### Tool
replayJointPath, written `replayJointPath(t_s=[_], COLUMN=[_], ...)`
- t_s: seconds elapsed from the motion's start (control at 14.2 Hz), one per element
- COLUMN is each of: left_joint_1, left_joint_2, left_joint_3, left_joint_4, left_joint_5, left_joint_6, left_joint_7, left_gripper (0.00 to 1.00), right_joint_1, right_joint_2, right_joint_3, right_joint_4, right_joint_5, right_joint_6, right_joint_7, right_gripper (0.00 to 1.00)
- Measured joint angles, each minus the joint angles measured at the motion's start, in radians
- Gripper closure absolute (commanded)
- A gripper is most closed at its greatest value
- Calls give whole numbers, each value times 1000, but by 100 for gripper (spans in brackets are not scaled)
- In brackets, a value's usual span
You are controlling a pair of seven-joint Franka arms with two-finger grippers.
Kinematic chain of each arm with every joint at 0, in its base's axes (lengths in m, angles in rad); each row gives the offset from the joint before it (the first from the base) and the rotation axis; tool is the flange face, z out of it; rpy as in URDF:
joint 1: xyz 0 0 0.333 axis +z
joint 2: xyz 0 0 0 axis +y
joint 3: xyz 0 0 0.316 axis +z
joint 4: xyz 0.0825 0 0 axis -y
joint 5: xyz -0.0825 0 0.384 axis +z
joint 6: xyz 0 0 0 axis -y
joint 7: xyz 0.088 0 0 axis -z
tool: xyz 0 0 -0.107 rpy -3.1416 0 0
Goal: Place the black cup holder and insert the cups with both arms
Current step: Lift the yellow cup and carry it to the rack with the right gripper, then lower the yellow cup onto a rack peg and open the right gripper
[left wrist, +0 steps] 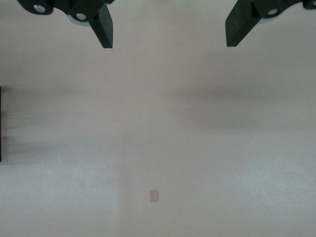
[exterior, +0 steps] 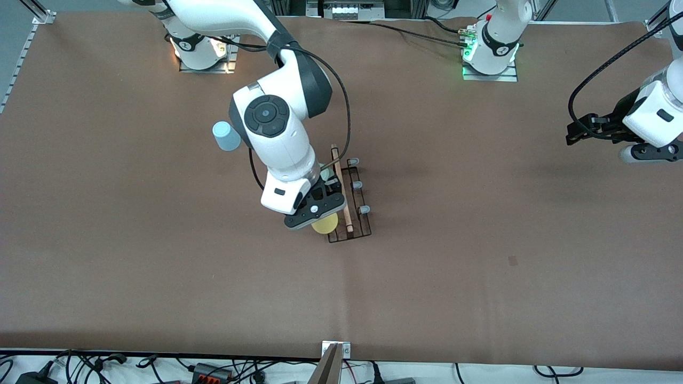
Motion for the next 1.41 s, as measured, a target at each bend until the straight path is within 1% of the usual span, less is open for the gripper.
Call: replayJointPath(t_s=[0.42,1.06,1.13,1.2,1.41], left_joint_1=[0,0,0,0,0], left_joint_2=[0,0,0,0,0], left_joint_3=[0,0,0,0,0], left_joint_4=[0,0,0,0,0], left_joint_5=[0,0,0,0,0], left_joint_6=[0,0,0,0,0], left_joint_7=[0,0,0,0,0], left_gripper=[0,0,0,0,0], right_joint_1=[26,21,21,21,22], right_joint_2=[43,81,89,96,102], right_joint_3=[1,-5,-5,-5,-5], right_joint_4=[-1,-6,-6,-6,-5], right_joint_5=[0,0,0,0,0], right_joint_6=[8,9,10,13,17], right_joint_7=[0,-3,-3,-3,0], right_gripper=[76,76,55,1,0])
